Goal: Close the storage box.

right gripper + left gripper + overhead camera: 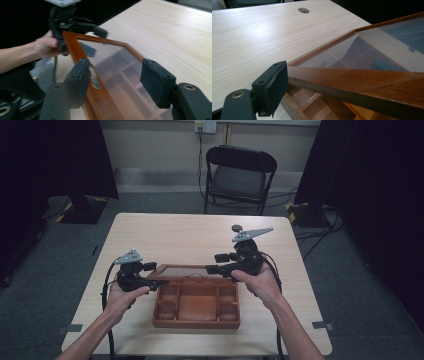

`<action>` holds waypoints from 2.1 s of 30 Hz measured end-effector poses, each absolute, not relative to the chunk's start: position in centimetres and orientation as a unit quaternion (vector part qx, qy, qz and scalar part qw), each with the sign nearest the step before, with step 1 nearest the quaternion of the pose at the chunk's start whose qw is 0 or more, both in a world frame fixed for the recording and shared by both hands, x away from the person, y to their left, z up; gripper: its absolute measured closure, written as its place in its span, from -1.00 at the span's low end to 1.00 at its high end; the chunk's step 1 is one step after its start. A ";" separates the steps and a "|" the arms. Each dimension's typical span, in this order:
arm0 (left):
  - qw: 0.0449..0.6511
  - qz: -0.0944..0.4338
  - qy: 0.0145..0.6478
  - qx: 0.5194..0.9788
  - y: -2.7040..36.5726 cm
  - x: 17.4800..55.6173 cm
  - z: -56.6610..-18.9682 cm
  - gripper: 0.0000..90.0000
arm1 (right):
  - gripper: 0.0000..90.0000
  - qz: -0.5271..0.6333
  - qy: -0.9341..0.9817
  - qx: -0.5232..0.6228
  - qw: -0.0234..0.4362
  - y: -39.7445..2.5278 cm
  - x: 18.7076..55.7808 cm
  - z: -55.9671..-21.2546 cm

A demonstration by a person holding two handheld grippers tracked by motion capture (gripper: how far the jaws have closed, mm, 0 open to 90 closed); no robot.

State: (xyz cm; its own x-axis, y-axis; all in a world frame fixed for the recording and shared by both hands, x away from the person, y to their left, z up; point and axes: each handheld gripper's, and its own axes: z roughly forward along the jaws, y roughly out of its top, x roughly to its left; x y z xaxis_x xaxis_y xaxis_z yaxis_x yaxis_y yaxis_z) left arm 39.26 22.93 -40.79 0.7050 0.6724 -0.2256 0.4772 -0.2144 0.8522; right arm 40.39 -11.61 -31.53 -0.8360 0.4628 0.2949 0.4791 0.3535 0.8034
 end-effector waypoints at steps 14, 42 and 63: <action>0.493 0.095 0.371 0.781 23.0 38.9 -41.7 -0.65 | 0.63 -0.447 -0.861 -0.234 0.069 -8.5 39.9 -32.5; 0.470 0.087 0.397 0.784 23.7 40.2 -42.9 -0.62 | 0.84 -0.429 -0.873 -0.218 0.080 -8.4 40.3 -34.0; 0.442 0.108 0.457 0.764 29.3 41.0 -43.8 -0.55 | 0.82 -0.412 -0.883 -0.214 0.064 -8.7 38.2 -36.1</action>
State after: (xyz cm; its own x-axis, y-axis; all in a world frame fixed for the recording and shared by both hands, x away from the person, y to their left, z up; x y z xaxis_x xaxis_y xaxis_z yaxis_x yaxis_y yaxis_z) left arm 40.99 29.27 -43.76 0.5589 0.7940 -0.2392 0.6028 -0.1909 0.7747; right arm 38.25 -8.70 -36.12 -0.9000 0.3251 0.2903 0.4314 0.5690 0.7001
